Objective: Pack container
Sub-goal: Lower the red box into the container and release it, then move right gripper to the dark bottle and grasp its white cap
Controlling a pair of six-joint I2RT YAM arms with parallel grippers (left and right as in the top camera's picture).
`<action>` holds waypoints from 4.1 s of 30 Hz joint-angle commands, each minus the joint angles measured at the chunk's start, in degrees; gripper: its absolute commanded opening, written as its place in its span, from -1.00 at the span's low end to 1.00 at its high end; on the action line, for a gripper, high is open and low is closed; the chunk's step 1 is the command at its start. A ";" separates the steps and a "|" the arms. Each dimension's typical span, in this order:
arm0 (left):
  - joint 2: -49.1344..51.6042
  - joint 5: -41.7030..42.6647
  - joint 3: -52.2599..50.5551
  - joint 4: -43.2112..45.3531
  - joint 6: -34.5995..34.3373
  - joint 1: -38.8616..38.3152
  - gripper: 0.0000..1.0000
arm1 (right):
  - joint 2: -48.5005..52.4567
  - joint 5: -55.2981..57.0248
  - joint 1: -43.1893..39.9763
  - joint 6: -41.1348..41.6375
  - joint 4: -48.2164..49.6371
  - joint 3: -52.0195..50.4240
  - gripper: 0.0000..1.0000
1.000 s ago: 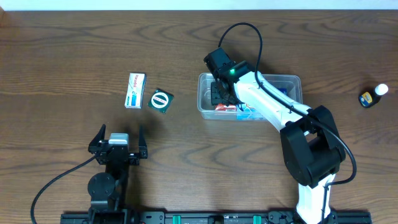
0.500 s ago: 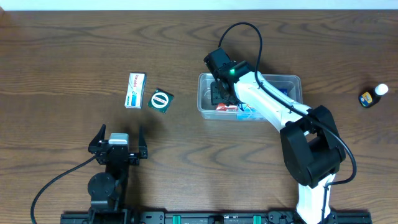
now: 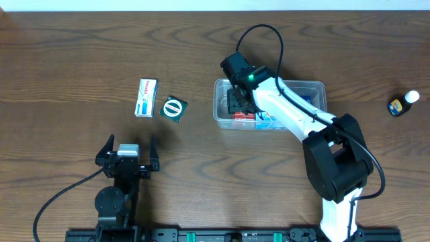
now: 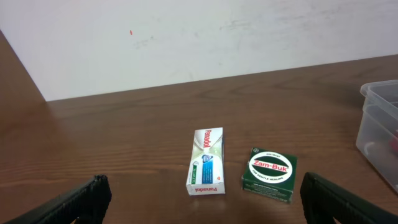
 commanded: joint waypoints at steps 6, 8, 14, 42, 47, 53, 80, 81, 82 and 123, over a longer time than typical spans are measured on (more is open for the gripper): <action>-0.35 -1.36 -0.98 -2.10 0.79 0.28 0.96 | 0.20 0.98 0.13 -0.37 0.90 -0.39 0.26; -0.35 -1.36 -0.98 -2.10 0.79 0.28 0.96 | -0.50 0.52 -0.26 -0.42 0.96 0.13 0.25; -0.35 -1.36 -0.98 -2.10 0.79 0.28 0.96 | -6.54 -2.05 -2.10 -4.17 -0.28 2.82 0.30; -0.35 -1.36 -0.98 -2.10 0.79 0.28 0.96 | -22.03 3.96 -56.17 -27.15 -13.81 2.54 0.46; -0.35 -1.36 -0.98 -2.10 0.79 0.28 0.96 | -18.97 -0.63 -60.24 -36.11 -8.96 2.54 0.58; -0.35 -1.36 -0.98 -2.10 0.79 0.28 0.96 | -12.96 -8.13 -63.69 -46.88 -4.52 2.54 0.61; -0.35 -1.36 -0.98 -2.10 0.79 0.28 0.96 | -2.56 -13.64 -66.51 -54.82 5.03 2.51 -0.02; -0.35 -1.36 -0.98 -2.10 0.79 0.28 0.96 | -2.56 -13.64 -66.53 -54.82 5.14 2.51 -0.13; -0.35 -1.36 -0.98 -2.10 0.79 0.28 0.96 | -2.56 -13.64 -66.60 -54.80 5.14 2.51 -0.21; -0.35 -1.36 -0.98 -2.10 0.79 0.28 0.96 | -8.44 -14.12 -64.41 -39.54 3.72 4.94 -0.57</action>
